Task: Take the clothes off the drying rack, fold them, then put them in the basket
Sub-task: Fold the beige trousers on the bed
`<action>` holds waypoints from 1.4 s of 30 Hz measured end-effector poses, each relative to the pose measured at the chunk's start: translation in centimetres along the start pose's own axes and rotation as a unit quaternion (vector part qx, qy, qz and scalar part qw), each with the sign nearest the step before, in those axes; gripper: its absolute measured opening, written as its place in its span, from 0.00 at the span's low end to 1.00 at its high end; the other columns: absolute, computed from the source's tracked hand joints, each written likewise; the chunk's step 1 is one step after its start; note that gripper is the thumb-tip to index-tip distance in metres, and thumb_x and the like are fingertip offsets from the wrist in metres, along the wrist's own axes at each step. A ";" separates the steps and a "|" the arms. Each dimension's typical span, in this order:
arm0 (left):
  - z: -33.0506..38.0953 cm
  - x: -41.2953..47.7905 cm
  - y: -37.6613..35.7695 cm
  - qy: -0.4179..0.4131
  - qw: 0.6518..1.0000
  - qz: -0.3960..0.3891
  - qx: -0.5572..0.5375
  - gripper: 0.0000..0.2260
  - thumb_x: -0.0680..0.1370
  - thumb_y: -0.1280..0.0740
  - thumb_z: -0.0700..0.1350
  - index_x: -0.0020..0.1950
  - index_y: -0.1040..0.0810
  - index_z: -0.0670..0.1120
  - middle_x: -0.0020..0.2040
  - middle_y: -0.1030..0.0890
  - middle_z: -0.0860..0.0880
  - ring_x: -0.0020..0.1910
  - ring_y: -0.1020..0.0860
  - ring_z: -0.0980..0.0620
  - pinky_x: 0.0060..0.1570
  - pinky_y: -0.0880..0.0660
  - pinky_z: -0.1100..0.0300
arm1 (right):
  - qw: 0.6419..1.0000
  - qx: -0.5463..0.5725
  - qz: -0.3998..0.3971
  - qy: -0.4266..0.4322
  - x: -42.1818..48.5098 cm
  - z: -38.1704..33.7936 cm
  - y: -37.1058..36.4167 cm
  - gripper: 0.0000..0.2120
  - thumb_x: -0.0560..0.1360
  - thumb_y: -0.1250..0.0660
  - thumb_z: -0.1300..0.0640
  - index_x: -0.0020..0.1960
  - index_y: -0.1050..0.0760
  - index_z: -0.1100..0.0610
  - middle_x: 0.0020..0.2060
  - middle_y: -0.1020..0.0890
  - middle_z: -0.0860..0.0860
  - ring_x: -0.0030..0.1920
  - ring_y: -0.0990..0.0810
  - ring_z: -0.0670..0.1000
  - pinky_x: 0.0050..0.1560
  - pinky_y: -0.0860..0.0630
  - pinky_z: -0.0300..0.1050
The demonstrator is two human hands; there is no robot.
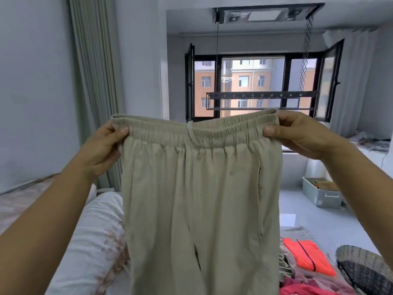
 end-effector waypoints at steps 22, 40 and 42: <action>-7.0 1.3 -17.8 0.102 0.981 -0.104 -0.131 0.09 0.70 0.36 0.40 0.50 0.25 0.41 0.39 0.17 0.47 0.38 0.19 0.53 0.48 0.21 0.59 | 0.992 0.102 0.066 -0.032 2.5 3.0 -2.4 0.03 0.76 0.37 0.62 0.47 0.24 0.60 0.32 0.18 0.49 0.31 0.20 0.46 0.32 0.23 0.36; -7.6 -0.1 -11.4 0.194 0.977 0.004 -0.089 0.45 0.59 0.34 0.69 0.70 0.34 0.47 0.63 0.25 0.42 0.61 0.25 0.42 0.61 0.31 0.40 | 0.982 0.029 0.146 -0.116 7.3 7.2 -0.2 0.05 0.71 0.29 0.61 0.47 0.22 0.58 0.46 0.19 0.55 0.48 0.21 0.54 0.54 0.23 0.50; -6.9 -0.4 -11.4 0.190 0.980 -0.055 0.030 0.44 0.55 0.22 0.62 0.67 0.34 0.53 0.62 0.25 0.45 0.62 0.26 0.44 0.61 0.30 0.41 | 0.973 0.028 0.188 -0.128 8.1 7.3 0.7 0.07 0.70 0.27 0.60 0.46 0.22 0.59 0.44 0.19 0.55 0.45 0.21 0.53 0.52 0.22 0.51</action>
Point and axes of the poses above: each hand's wrist, its own x-axis towards the middle knuckle, its own y-axis out of the back of the hand, z = x × y, the point moved 9 cm from there along x, towards the middle knuckle
